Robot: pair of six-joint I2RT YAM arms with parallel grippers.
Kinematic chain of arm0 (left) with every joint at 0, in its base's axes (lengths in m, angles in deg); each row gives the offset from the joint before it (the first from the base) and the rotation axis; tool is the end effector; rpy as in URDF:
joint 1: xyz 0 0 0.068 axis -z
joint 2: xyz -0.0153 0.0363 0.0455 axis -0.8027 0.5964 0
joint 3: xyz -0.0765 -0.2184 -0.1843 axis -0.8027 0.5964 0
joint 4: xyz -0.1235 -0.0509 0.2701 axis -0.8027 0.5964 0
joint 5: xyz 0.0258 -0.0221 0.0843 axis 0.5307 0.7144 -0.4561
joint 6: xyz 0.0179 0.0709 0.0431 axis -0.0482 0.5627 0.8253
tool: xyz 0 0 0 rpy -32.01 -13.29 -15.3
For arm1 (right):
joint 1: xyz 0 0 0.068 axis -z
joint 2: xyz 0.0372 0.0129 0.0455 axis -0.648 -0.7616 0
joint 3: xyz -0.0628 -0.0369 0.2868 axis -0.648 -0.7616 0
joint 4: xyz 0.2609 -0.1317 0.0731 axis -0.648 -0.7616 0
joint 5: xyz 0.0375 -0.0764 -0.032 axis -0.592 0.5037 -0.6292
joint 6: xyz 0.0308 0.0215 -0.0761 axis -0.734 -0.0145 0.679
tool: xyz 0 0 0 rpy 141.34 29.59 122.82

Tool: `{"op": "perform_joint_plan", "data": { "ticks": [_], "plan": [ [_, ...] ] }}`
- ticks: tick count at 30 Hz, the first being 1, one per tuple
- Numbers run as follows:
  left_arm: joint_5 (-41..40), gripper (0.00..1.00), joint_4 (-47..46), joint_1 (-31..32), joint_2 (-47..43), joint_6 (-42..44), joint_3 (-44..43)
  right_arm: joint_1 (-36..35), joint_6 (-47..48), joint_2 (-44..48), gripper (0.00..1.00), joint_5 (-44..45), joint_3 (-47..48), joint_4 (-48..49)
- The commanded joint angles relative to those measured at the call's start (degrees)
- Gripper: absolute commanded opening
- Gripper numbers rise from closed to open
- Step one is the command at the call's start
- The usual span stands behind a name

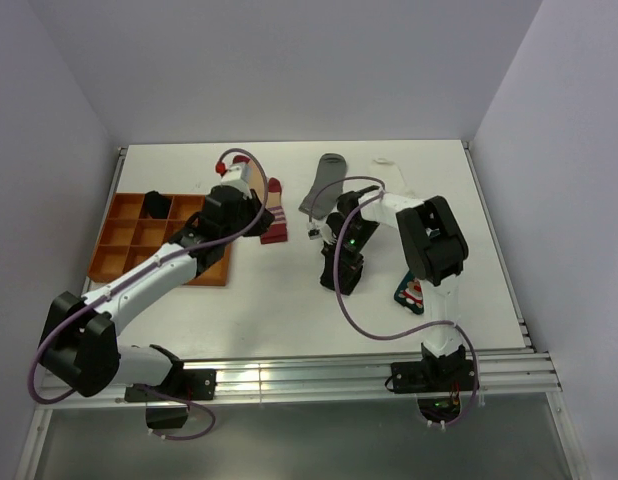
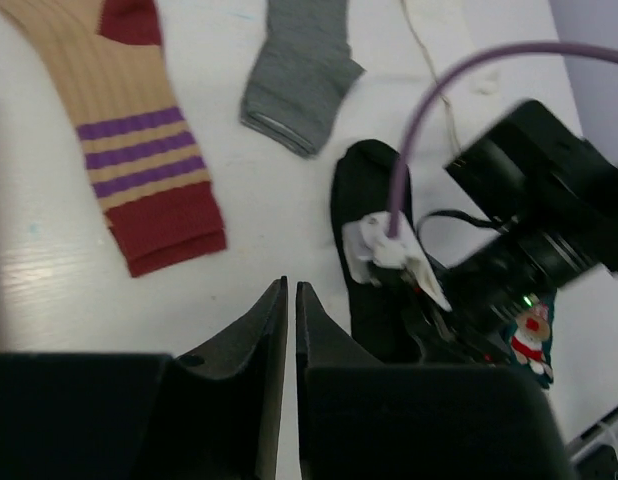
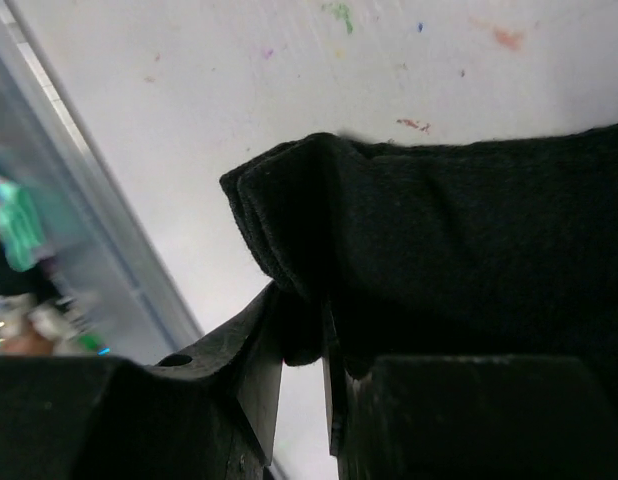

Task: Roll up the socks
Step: Roll the sock at the center of the board.

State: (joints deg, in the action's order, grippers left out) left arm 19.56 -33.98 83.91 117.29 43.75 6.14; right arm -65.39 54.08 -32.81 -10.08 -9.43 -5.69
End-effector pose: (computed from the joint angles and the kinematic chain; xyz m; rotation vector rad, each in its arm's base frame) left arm 0.3279 -0.1897 0.2747 -0.0935 2.0978 -0.6561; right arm 0.3374 0.2094 0.1005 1.4241 -2.5080 -1.0450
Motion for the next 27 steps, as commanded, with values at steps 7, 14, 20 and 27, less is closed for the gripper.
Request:
{"op": "perform_joint_plan", "data": {
  "ticks": [7,14,20,27],
  "plan": [
    [9.7,0.18,-21.0,10.5,0.2,7.9,7.8,5.3,9.9,-12.3,0.27,-13.2,10.6,-21.3],
    [22.3,0.39,-23.1,15.5,11.9,14.0,4.1,7.9,9.9,-15.1,0.27,-12.8,11.0,-23.2],
    [30.0,0.44,-26.8,15.7,20.4,15.3,2.0,8.6,9.8,-15.5,0.27,-12.7,11.1,-22.8],
    [33.6,0.47,-29.0,15.6,26.6,16.5,-0.4,8.7,9.6,-16.4,0.26,-12.4,11.7,-22.8]
  ]
}}
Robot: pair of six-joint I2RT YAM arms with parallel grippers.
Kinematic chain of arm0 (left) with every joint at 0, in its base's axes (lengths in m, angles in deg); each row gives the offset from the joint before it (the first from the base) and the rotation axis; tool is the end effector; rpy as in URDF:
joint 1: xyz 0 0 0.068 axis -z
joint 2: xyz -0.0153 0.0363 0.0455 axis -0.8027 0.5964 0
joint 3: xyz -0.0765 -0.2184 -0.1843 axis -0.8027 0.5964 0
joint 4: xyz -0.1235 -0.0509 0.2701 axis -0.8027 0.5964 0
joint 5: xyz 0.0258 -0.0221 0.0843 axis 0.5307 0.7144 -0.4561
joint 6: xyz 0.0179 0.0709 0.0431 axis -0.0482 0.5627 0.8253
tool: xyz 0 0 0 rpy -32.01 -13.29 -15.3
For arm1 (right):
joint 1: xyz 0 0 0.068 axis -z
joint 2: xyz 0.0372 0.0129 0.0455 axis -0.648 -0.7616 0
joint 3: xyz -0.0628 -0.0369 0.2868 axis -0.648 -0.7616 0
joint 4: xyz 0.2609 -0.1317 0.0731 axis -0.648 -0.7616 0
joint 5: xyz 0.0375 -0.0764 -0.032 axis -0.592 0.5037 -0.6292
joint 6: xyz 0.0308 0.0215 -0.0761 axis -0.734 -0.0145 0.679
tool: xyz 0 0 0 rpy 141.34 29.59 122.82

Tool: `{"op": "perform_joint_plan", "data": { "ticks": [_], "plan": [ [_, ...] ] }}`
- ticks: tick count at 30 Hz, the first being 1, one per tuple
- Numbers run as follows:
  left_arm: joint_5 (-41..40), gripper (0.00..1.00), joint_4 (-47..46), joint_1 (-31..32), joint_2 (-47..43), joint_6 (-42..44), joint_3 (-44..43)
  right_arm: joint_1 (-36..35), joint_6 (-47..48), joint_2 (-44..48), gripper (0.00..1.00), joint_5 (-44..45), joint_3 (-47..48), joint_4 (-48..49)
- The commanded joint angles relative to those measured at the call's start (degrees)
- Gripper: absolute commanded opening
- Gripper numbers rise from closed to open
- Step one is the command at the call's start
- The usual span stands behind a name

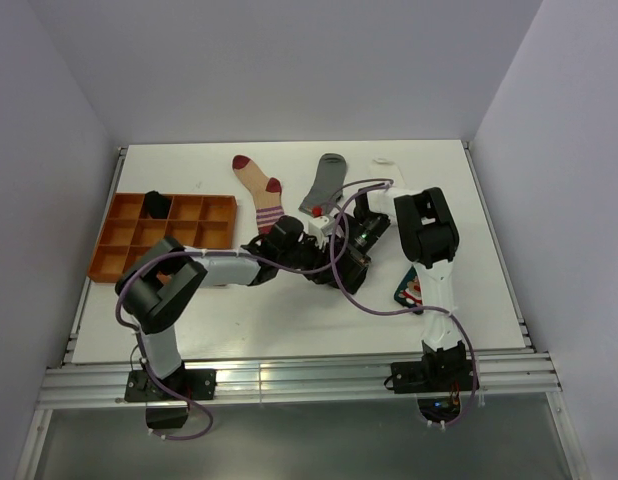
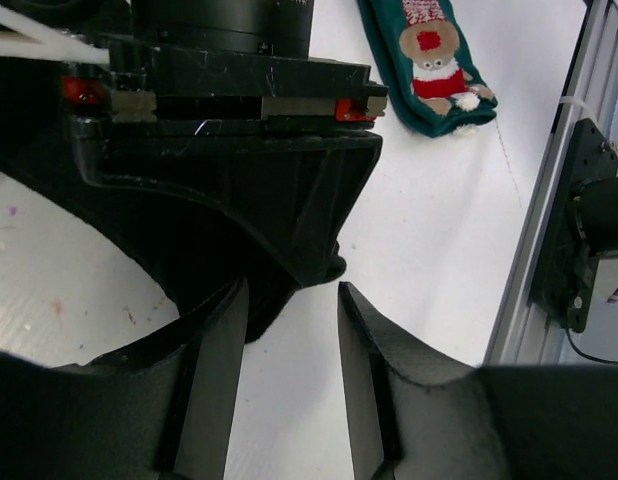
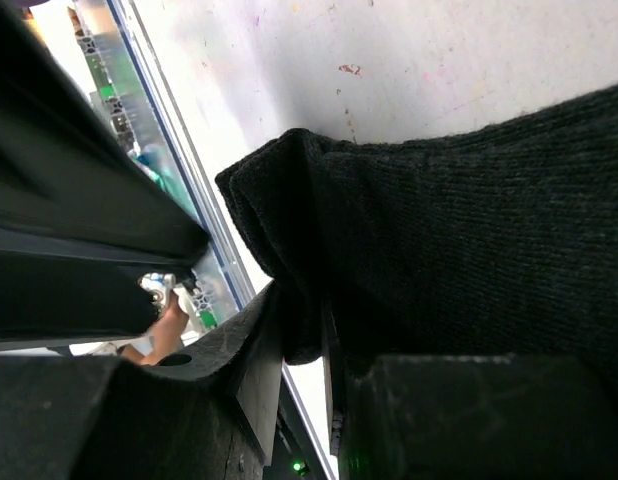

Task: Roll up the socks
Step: Roll the sock at the center of the board.

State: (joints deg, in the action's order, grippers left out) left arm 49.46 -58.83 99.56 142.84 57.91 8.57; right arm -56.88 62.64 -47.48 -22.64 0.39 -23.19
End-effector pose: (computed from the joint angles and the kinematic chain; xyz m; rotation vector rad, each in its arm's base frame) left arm 0.2773 -0.3386 0.1420 0.8151 2.1036 -1.1653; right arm 0.3667 0.1697 0.0640 1.0130 -2.3330 -1.3620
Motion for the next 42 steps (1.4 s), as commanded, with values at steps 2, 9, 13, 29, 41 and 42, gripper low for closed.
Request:
{"op": "perform_joint_plan", "data": {
  "ticks": [2,9,13,29,41,42],
  "plan": [
    [3.0,0.46,-3.1,0.0,2.6,3.4,-3.8,0.2,0.9,-1.9,0.26,0.3,1.8,-5.3],
    [2.1,0.46,-1.7,0.0,5.5,5.4,-4.9,0.3,0.6,-2.1,0.26,0.3,1.9,-5.2],
    [2.0,0.47,-2.7,-0.3,4.8,6.0,-3.0,0.5,0.3,-2.1,0.26,0.4,1.8,-4.9],
    [9.7,0.48,-0.8,-2.8,6.6,6.8,-1.8,0.7,-1.5,-2.7,0.25,1.1,3.1,-4.0],
    [9.4,0.47,-2.1,-2.8,7.0,5.2,-0.2,0.8,-2.7,-3.3,0.24,2.0,3.7,-3.1],
    [7.6,0.47,-2.1,-2.8,7.0,4.9,-0.3,0.8,-2.8,-3.3,0.24,2.1,3.6,-3.1]
  ]
}}
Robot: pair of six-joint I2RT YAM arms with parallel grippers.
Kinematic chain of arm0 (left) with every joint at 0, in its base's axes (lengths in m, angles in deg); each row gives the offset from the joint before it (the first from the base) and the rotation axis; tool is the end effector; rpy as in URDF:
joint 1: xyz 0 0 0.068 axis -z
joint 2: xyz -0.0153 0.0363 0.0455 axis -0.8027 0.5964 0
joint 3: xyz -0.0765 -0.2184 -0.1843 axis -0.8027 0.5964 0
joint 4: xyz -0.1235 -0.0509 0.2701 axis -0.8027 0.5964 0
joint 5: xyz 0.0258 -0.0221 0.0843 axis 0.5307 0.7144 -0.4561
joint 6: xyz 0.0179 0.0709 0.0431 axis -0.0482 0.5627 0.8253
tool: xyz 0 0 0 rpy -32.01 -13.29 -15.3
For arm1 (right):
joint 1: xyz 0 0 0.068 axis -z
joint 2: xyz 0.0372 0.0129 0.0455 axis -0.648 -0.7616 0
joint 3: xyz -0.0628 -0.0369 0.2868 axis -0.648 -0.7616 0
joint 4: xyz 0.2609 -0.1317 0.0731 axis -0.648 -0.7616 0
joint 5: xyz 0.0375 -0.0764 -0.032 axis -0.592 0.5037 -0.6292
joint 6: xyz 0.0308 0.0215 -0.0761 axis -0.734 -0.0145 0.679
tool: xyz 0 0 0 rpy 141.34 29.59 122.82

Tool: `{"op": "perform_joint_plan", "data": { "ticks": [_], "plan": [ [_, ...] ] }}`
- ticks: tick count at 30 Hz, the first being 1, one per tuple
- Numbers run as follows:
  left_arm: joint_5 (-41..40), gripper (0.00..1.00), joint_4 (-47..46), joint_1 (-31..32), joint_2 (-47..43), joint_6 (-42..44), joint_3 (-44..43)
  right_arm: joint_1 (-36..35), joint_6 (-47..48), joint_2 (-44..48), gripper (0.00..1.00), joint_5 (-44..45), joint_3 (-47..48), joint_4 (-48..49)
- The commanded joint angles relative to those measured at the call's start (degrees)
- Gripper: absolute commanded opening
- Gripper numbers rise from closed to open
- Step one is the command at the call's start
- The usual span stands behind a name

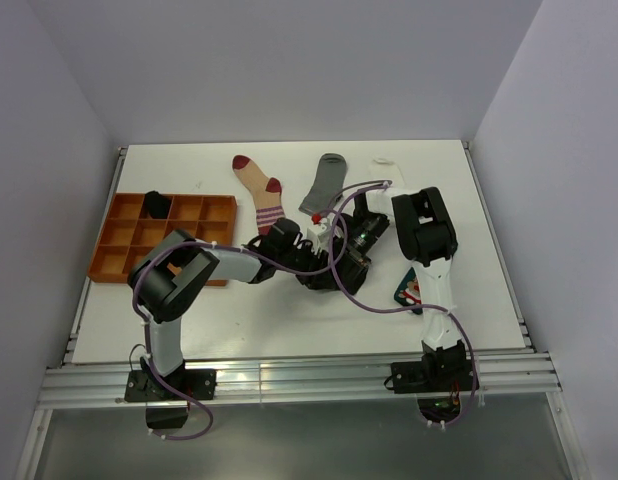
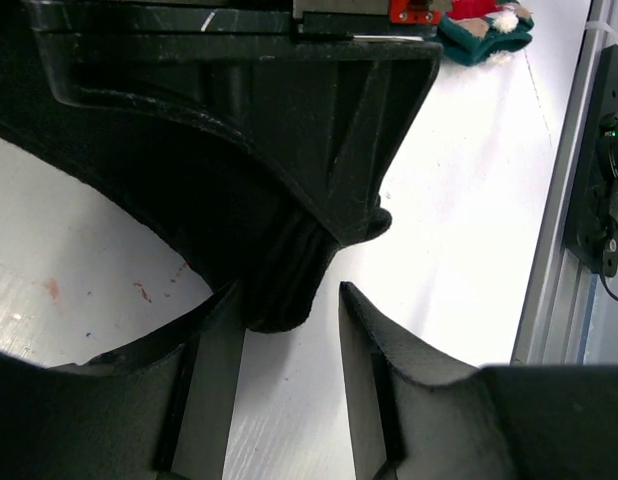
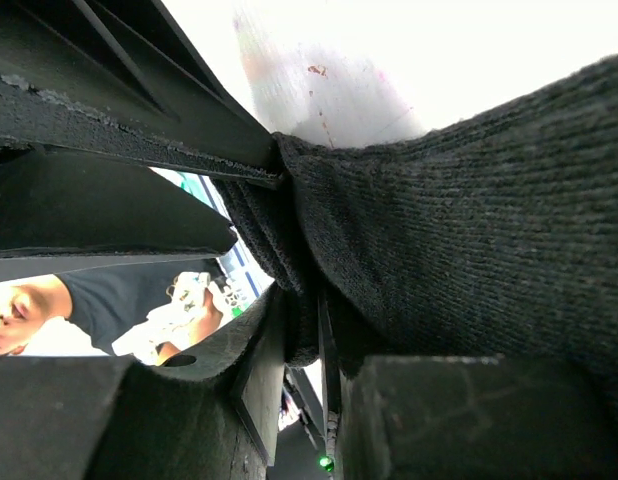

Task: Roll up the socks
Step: Roll the sock at the center of the board.

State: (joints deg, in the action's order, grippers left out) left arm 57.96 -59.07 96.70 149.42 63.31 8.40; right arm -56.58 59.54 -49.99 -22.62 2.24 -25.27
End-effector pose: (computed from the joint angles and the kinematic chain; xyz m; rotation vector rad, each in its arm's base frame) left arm 0.2852 -0.3292 0.0990 0.9451 2.1441 -1.2282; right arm 0.3699 0.1684 0.0555 0.8933 -2.3188 -1.3333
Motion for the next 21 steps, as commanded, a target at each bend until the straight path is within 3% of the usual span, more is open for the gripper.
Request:
{"op": "perform_joint_plan", "data": {
  "ticks": [1,7,13,17,21],
  "plan": [
    [-1.4,0.46,-1.7,0.0,0.6,-0.7,-0.5,0.5,0.3,-0.7,0.24,2.1,1.7,-0.9],
    [-6.4,0.37,-0.9,0.2,1.9,-2.6,-1.8,0.5,0.1,0.0,0.24,2.7,0.6,0.0],
    [-10.8,0.02,2.3,1.1,3.1,-5.6,-3.9,0.5,-0.1,1.4,0.24,3.7,-0.5,1.1],
    [-13.4,0.0,6.5,2.6,3.2,-8.6,-5.6,0.5,-3.0,3.8,0.27,6.2,-2.5,5.6],
    [-18.3,0.0,14.4,3.9,2.0,-11.5,-6.5,0.5,-8.4,10.0,0.36,9.7,-5.7,12.3]
  ]
}}
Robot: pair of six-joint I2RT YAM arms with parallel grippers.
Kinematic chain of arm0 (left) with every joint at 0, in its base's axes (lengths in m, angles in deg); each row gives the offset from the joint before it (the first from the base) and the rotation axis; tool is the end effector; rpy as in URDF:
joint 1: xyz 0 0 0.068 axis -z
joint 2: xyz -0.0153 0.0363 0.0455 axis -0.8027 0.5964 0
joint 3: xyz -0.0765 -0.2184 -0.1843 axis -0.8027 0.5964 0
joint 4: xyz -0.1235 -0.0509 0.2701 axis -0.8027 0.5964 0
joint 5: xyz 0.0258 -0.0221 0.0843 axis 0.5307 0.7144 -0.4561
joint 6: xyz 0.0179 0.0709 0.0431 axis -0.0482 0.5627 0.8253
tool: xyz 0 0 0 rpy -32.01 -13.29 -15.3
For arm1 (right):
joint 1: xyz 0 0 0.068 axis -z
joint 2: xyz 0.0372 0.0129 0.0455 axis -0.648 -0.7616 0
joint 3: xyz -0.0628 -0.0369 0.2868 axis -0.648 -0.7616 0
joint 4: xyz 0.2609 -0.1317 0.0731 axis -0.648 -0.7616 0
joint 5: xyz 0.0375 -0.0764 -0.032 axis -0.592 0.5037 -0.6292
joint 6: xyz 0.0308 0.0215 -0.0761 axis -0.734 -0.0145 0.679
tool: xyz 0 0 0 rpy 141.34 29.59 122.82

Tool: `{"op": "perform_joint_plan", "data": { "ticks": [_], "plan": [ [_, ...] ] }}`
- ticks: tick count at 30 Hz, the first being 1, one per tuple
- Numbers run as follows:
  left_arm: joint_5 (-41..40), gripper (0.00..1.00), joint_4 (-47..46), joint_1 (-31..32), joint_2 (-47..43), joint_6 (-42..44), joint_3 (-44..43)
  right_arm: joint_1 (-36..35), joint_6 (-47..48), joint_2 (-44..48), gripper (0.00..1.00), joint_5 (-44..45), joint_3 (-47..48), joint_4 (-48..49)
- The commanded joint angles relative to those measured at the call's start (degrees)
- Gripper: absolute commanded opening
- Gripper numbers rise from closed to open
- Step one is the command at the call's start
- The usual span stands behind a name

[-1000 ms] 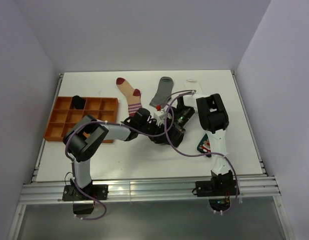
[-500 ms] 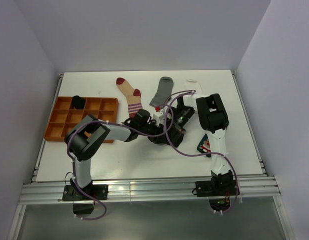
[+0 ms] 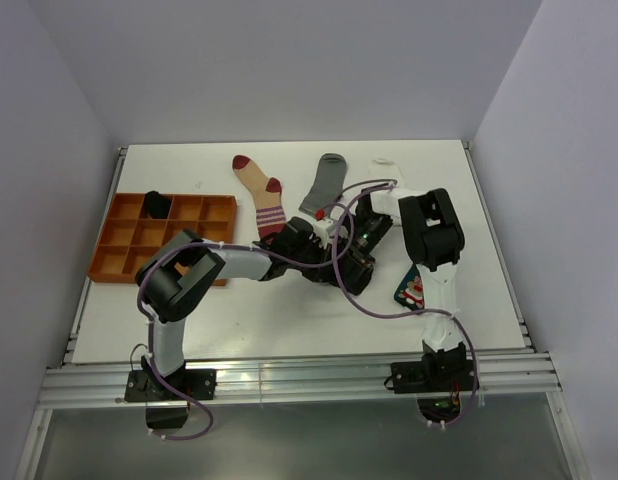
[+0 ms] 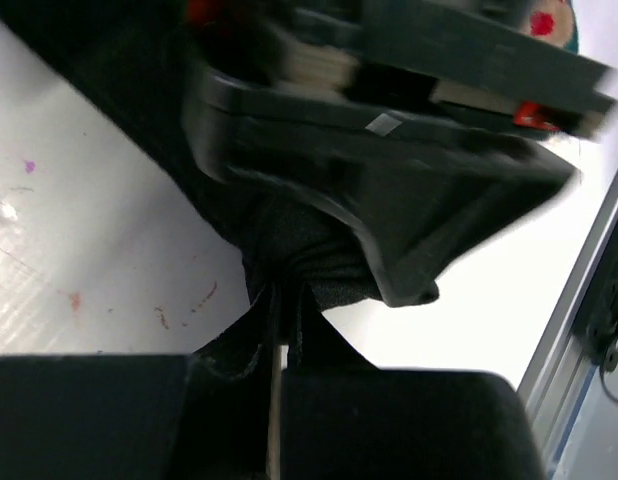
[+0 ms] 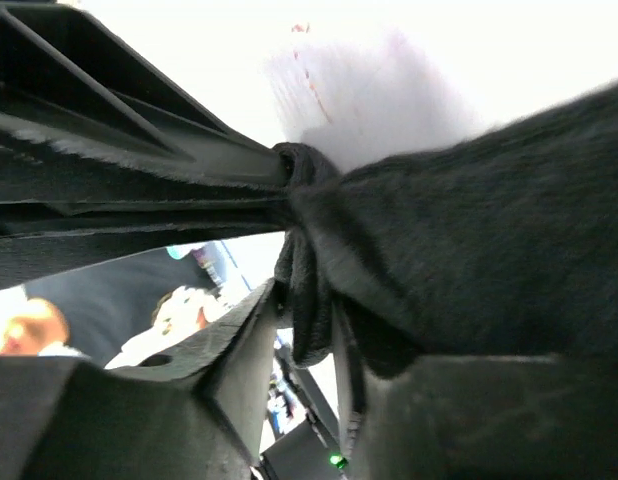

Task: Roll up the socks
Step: Roll the sock at the center of the board.

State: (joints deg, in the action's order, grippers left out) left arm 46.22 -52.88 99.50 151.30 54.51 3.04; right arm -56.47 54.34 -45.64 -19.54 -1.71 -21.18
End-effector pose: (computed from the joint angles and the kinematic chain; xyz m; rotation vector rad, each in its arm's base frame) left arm 0.2943 -0.3502 0.0989 0.7195 2.3140 -1.0864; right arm 0.3629 0.1629 0.0645 0.8724 -2.3896 -1.2466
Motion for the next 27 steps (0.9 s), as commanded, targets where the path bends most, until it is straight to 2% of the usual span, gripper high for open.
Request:
{"op": "perform_joint_plan", "data": {
  "ticks": [1,7,17,21,27],
  "plan": [
    [-6.9,0.0,9.4,1.2,-0.1,-3.4,-0.9,0.4,-4.0,6.9,0.4,7.5,-2.2,10.6],
    [-10.4,0.0,18.3,1.2,-4.1,-7.3,-0.1,1.5,-8.8,16.7,0.45,12.2,-5.8,18.8],
    [-15.7,0.0,36.1,1.6,-10.4,-12.2,-5.3,4.2,-9.9,29.5,0.44,16.5,-14.6,30.6],
    [-14.6,0.0,46.0,1.7,-8.0,-12.4,-12.7,4.0,-7.4,38.2,0.42,17.2,-22.3,37.9],
    [-8.6,0.0,51.1,1.6,-1.2,-12.4,-18.9,-1.4,-3.7,45.9,0.42,20.4,-29.6,45.5]
  ]
}}
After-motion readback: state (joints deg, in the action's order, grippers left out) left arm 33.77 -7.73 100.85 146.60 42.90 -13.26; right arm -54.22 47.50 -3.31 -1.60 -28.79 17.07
